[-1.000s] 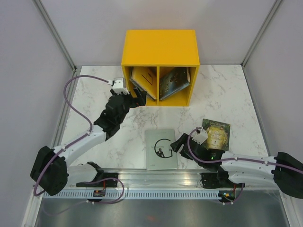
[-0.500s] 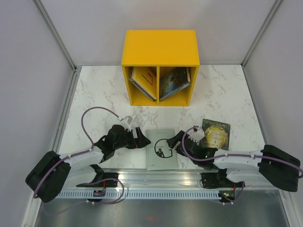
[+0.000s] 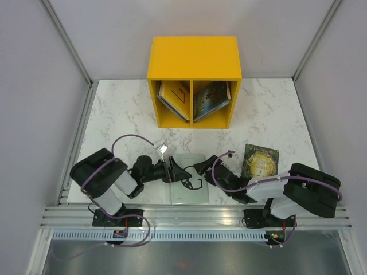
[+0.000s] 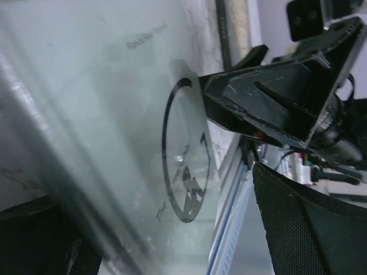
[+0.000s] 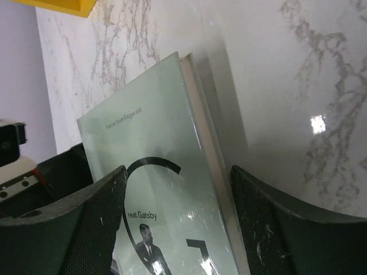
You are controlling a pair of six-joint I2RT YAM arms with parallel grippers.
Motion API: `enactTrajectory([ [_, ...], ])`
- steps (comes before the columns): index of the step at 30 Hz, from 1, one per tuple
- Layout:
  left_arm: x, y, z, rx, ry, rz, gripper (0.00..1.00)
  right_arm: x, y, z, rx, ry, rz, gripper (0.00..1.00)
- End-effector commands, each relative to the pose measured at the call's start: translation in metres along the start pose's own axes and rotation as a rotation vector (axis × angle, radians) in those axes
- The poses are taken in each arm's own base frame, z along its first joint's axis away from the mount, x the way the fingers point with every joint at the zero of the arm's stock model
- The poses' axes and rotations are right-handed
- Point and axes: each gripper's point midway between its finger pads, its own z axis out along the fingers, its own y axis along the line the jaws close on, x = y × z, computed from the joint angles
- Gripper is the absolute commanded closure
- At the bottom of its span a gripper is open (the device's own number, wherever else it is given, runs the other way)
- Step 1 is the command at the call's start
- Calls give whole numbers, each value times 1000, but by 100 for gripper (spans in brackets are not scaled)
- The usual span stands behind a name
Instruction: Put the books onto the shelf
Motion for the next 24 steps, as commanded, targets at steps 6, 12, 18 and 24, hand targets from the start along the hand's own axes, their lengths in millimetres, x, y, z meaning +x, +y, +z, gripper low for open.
enactTrajectory([
  [6,56,0,-17,104,151,-210,20,43,-100,-19,273,214,-133,23],
  [12,50,-4,-19,111,122,-191,41,31,-102,-23,291,171,-148,23],
  [18,30,0,-13,14,75,-76,44,20,-97,-28,297,137,-169,22],
  [24,2,25,-30,-314,4,87,78,12,-90,-31,278,115,-169,21],
])
